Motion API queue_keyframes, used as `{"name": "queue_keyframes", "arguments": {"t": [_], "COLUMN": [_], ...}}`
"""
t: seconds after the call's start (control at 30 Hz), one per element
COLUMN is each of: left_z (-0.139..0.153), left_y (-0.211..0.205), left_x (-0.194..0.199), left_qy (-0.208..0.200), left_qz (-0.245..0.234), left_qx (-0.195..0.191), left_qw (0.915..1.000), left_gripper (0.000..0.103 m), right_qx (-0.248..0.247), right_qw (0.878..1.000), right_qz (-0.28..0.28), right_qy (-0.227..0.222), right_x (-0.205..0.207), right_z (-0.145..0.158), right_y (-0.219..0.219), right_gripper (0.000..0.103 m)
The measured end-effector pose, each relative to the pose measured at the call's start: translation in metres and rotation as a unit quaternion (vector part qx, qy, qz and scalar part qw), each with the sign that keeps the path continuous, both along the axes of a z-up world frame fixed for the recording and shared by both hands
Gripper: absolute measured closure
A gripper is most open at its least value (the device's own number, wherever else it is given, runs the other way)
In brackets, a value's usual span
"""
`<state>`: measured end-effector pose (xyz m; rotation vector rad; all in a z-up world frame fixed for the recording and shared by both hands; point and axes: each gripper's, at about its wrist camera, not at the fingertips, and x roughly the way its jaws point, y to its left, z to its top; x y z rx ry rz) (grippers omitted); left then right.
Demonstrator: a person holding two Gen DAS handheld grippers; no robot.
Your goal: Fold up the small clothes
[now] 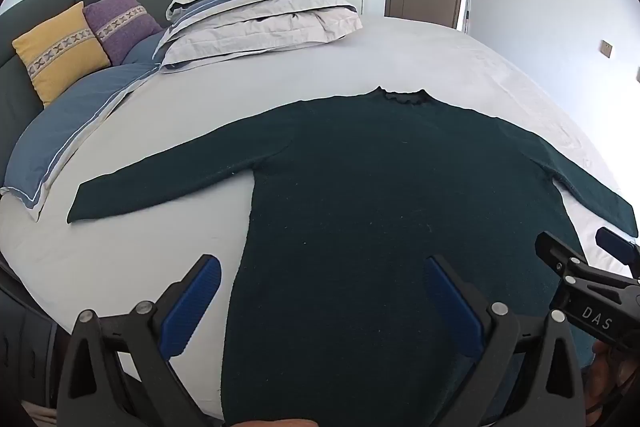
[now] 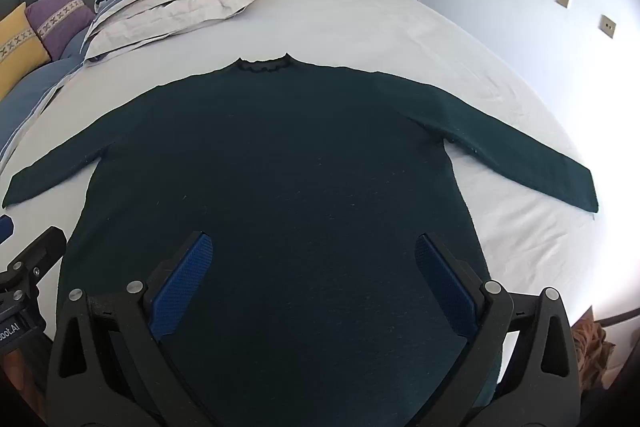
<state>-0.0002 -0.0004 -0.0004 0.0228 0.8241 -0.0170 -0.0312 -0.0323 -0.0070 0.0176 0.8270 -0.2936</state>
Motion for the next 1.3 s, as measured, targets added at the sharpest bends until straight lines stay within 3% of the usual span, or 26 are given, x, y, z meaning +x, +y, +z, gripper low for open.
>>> {"name": "queue_keyframes", "arguments": {"t": [1.3], "left_z": [-0.009], "left_y": [0.018], "left_x": [-0.006], "left_qy": [0.008], "left_qz": [0.009], "left_qx": [-0.007], "left_qw": [0.9999], "left_gripper": [0.000], "right_qx": [0.002], "right_qw": [1.000], "right_qz": [0.004], "right_qy": [0.005], "right_x": [0.000], "right_z": [-0.004], "right_y": [0.008], "right_gripper": [0.000]}}
